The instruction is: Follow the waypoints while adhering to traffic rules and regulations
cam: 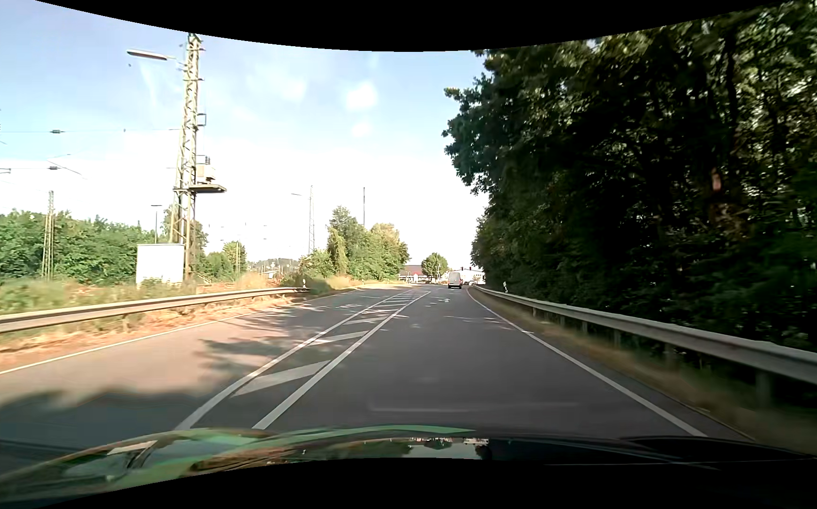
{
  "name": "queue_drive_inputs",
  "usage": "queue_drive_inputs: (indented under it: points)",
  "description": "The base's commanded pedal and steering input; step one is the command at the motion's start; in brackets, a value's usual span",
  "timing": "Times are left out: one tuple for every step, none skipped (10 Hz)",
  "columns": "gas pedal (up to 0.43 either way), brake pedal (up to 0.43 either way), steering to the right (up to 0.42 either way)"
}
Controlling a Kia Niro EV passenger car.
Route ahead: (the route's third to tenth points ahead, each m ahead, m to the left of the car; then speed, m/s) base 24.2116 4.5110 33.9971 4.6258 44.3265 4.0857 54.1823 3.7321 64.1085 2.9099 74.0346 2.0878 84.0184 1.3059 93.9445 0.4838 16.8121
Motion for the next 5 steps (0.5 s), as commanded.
queue_drive_inputs:
  points:
    - [0.000, 0.000, 0.008]
    - [0.000, 0.000, 0.008]
    - [0.000, 0.000, 0.009]
    - [0.000, 0.000, 0.008]
    - [0.000, 0.000, 0.008]
